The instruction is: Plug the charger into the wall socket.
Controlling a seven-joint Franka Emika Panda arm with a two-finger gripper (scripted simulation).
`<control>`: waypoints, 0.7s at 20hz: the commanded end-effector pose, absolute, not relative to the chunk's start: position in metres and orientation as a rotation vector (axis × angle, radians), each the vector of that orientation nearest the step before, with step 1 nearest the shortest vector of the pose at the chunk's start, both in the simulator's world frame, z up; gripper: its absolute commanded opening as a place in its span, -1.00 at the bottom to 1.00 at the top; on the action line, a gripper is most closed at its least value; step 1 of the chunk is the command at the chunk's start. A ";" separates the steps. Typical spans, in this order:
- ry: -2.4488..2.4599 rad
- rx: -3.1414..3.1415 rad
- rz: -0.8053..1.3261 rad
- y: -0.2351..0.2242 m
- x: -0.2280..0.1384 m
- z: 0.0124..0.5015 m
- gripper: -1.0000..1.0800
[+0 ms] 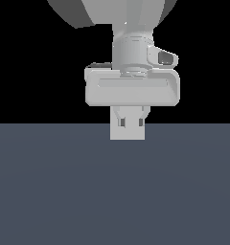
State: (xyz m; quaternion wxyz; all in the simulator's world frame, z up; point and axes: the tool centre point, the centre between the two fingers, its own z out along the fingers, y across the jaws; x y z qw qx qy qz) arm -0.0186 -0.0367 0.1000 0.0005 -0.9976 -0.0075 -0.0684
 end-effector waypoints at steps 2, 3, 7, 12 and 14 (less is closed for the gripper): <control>-0.023 -3.133 -0.215 -0.037 -0.019 0.100 -1.00; -0.023 -3.133 -0.215 -0.037 -0.019 0.100 -1.00; -0.023 -3.133 -0.215 -0.037 -0.014 0.100 -1.00; -0.023 -3.133 -0.215 -0.036 0.000 0.100 -1.00; -0.023 -3.133 -0.215 -0.036 0.008 0.100 -1.00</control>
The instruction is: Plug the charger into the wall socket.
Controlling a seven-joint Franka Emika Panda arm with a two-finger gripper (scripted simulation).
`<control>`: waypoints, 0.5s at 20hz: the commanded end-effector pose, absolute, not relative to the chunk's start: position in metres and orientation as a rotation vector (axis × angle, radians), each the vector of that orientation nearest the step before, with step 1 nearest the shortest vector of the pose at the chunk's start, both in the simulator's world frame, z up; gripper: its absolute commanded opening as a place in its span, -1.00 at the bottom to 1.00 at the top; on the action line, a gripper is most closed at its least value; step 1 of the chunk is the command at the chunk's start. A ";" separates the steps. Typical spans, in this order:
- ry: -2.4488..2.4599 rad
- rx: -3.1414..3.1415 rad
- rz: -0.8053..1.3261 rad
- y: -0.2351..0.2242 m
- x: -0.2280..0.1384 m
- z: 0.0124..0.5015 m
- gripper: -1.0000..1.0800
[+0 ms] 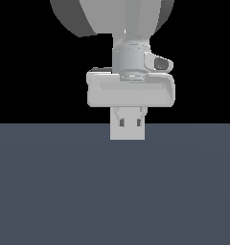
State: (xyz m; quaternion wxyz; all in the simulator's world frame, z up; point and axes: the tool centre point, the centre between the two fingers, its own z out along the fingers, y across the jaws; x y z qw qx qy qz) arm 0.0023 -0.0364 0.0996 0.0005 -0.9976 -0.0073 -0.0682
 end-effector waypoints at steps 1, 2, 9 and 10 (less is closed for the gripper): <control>-0.023 -3.133 -0.215 -0.036 0.012 0.100 -1.00; -0.023 -3.133 -0.215 -0.036 0.016 0.100 -1.00; -0.023 -3.133 -0.215 -0.036 0.030 0.100 -1.00; -0.023 -3.133 -0.215 -0.036 0.031 0.100 -1.00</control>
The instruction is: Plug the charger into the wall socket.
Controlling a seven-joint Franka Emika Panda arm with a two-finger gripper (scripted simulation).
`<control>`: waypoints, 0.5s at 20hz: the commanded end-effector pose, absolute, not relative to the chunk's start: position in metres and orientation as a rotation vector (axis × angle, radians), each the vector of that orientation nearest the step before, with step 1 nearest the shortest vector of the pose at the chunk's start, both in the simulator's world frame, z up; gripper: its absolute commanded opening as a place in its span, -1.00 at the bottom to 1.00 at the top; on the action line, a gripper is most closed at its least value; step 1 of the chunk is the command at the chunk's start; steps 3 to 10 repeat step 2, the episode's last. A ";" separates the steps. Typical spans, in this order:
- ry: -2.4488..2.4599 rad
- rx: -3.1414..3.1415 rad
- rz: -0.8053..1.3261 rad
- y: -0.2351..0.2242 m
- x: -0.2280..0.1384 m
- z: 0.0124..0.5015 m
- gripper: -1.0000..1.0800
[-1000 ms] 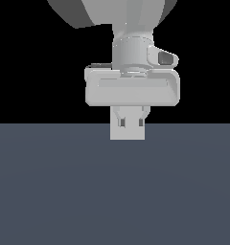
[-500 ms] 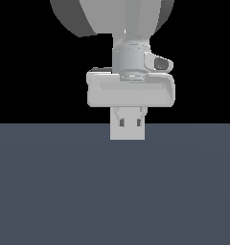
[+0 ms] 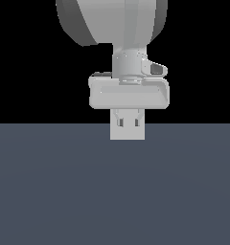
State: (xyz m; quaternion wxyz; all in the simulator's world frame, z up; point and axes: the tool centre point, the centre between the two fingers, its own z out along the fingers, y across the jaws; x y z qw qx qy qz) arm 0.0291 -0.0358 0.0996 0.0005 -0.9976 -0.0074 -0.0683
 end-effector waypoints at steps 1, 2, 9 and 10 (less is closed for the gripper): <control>-0.023 -3.133 -0.215 -0.036 0.031 0.100 -1.00; -0.023 -3.133 -0.215 -0.036 0.031 0.100 -1.00; -0.023 -3.133 -0.215 -0.036 0.031 0.100 -1.00; -0.023 -3.133 -0.215 -0.036 0.031 0.100 -1.00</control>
